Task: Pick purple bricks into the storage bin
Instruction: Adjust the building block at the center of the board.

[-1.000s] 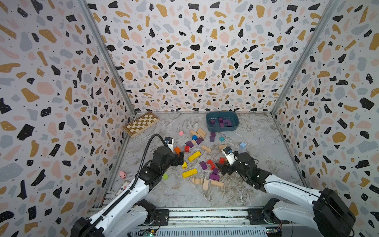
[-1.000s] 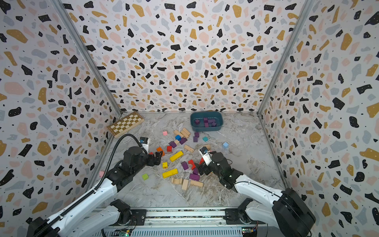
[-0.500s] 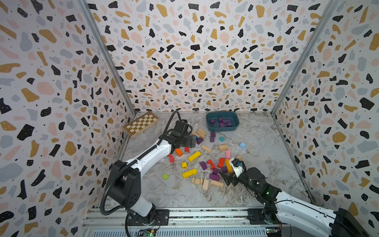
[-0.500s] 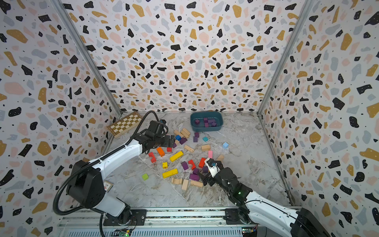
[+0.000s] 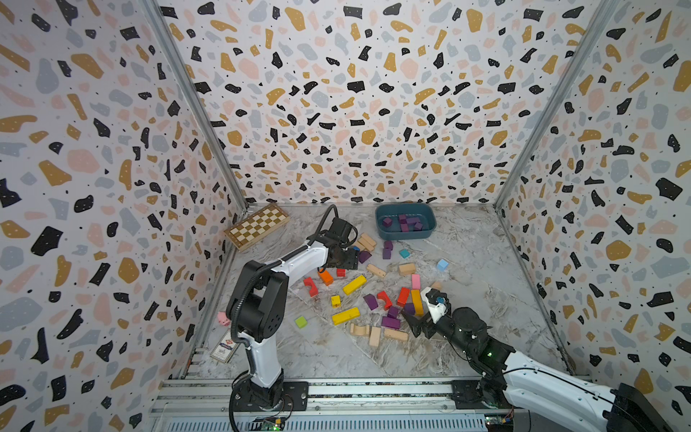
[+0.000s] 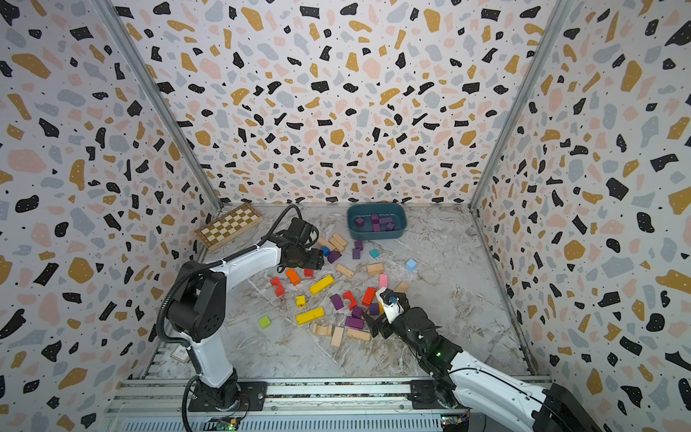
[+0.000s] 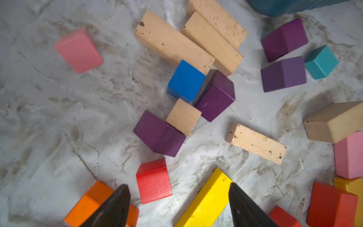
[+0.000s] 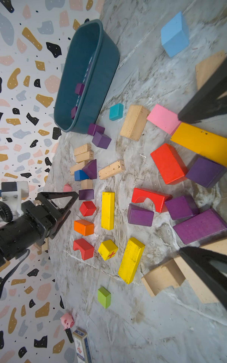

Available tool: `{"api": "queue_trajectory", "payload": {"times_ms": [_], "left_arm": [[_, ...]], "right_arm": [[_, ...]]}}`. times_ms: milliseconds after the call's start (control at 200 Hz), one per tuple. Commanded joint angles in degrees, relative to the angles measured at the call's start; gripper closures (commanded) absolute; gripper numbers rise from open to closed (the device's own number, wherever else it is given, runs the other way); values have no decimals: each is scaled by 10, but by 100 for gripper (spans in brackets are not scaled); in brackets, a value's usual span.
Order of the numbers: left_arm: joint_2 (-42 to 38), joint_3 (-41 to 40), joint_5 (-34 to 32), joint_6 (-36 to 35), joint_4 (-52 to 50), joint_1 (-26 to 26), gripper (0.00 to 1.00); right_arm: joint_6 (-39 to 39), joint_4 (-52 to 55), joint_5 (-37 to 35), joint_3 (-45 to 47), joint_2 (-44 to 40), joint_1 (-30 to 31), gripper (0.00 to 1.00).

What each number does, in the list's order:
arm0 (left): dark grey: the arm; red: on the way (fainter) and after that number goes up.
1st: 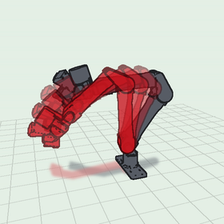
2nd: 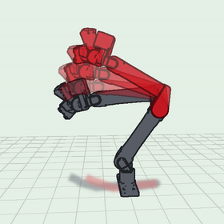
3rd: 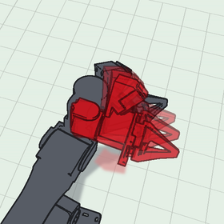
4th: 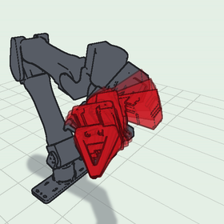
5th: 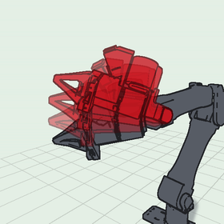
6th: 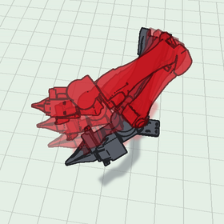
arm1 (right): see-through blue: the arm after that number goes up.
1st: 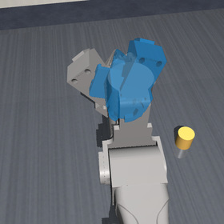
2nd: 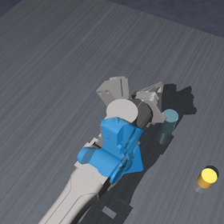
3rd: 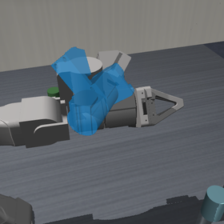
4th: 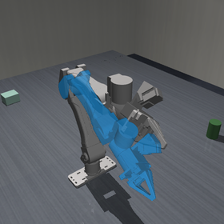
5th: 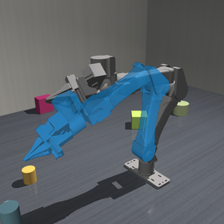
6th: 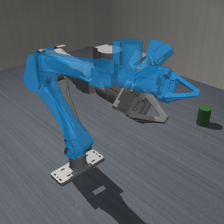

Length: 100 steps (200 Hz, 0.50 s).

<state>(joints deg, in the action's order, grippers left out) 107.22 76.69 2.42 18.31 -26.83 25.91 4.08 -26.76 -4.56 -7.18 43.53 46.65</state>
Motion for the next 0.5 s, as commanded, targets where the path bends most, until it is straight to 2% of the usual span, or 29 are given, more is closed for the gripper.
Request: {"api": "queue_trajectory", "payload": {"times_ms": [0,496], "left_arm": [[10,25,16,4,5,-5,23],[62,59,31,0,5,-9,33]], "right_arm": [[4,-15,-5,-1,9,3,0],[1,-15,-12,-7,26,2,0]]}}
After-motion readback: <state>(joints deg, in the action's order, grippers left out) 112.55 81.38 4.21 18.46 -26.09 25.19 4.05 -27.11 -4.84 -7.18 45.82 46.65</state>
